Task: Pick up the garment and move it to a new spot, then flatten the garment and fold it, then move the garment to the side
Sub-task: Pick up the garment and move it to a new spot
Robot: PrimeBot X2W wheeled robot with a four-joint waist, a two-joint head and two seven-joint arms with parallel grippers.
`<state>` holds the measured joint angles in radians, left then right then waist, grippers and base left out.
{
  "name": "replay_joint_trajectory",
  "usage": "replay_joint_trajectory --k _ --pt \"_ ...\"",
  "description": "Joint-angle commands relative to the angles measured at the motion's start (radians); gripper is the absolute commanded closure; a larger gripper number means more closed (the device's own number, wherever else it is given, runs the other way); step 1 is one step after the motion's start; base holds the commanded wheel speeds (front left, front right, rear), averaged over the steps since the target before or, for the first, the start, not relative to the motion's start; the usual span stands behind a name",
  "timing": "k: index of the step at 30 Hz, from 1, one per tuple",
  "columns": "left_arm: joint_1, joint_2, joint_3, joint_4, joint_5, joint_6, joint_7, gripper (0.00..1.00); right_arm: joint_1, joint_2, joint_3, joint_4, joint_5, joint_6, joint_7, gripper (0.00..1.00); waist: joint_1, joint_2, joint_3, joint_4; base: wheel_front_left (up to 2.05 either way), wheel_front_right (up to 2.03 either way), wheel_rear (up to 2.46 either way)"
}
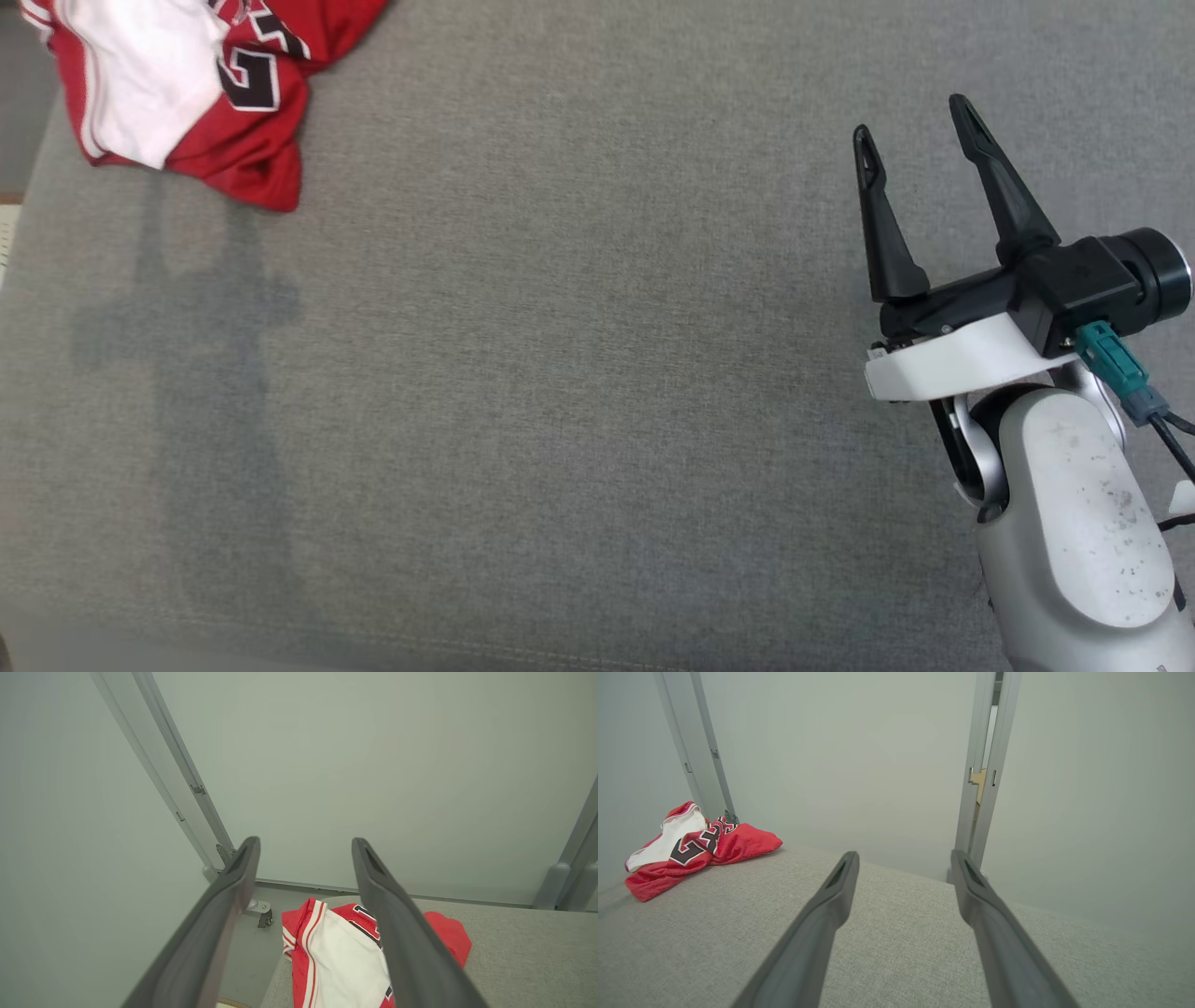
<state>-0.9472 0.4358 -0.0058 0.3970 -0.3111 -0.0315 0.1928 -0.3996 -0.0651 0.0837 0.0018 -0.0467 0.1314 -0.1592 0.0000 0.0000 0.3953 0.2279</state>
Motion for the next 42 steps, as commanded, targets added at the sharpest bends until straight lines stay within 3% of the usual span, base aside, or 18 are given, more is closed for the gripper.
replay_joint_trajectory --k 1,5,9,17,18,19,20,21,34,42 --pt "-0.034 0.005 -0.012 0.048 0.002 -0.005 0.021 0.00 -0.014 0.000 0.003 -0.020 -0.005 -0.001 0.007 0.00 0.0000 0.0000 0.195 -0.132 0.00 0.00 0.00" --pt "-0.091 -0.006 -0.039 0.188 -0.012 -0.029 0.075 0.00 0.006 -0.004 -0.004 -0.064 -0.008 -0.001 0.021 0.00 0.0000 0.0000 0.245 -0.158 0.00 0.00 0.00" --pt "-0.122 -0.016 -0.049 0.283 -0.016 -0.037 0.062 0.00 0.022 -0.006 -0.026 -0.093 -0.013 -0.001 0.022 0.00 0.0000 0.0000 0.279 -0.173 0.00 0.00 0.00" --pt "-0.154 -0.009 -0.051 0.429 -0.020 -0.022 0.033 0.00 0.035 -0.001 -0.036 -0.101 -0.010 -0.001 0.016 0.00 0.0000 0.0000 0.295 -0.184 0.00 0.00 0.00" --pt "-0.157 -0.005 -0.050 0.444 -0.021 -0.023 0.031 0.05 0.036 0.000 -0.037 -0.098 -0.011 -0.001 0.014 0.00 0.0000 0.0000 0.293 -0.184 0.00 0.00 0.00" --pt "-0.161 -0.001 -0.051 0.458 -0.024 -0.028 0.024 0.56 0.036 0.001 -0.039 -0.096 -0.011 -0.001 0.013 0.00 0.0000 0.0000 0.289 -0.184 0.00 0.00 0.00" --pt "-0.162 -0.002 -0.053 0.469 -0.025 -0.031 0.023 0.71 0.037 0.001 -0.042 -0.092 -0.012 -0.001 0.011 0.00 0.0000 0.0000 0.284 -0.184 0.00 0.00 0.00" --pt "-0.159 -0.004 -0.056 0.481 -0.025 -0.033 0.019 1.00 0.039 0.002 -0.044 -0.087 -0.012 -0.001 0.008 0.00 0.0000 0.0000 0.276 -0.183 0.00 0.00 0.00" --pt "-0.175 0.021 -0.118 0.490 0.007 -0.072 -0.090 1.00 0.079 0.012 -0.052 0.025 0.023 -0.001 -0.050 0.00 0.0000 0.0000 0.074 -0.212 0.00 0.00 0.00" --pt "-0.157 -0.039 -0.225 0.371 -0.008 -0.097 -0.102 1.00 0.150 0.014 -0.082 0.120 0.071 -0.001 -0.084 0.00 0.0000 0.0000 -0.131 -0.260 0.00 0.00 0.00"
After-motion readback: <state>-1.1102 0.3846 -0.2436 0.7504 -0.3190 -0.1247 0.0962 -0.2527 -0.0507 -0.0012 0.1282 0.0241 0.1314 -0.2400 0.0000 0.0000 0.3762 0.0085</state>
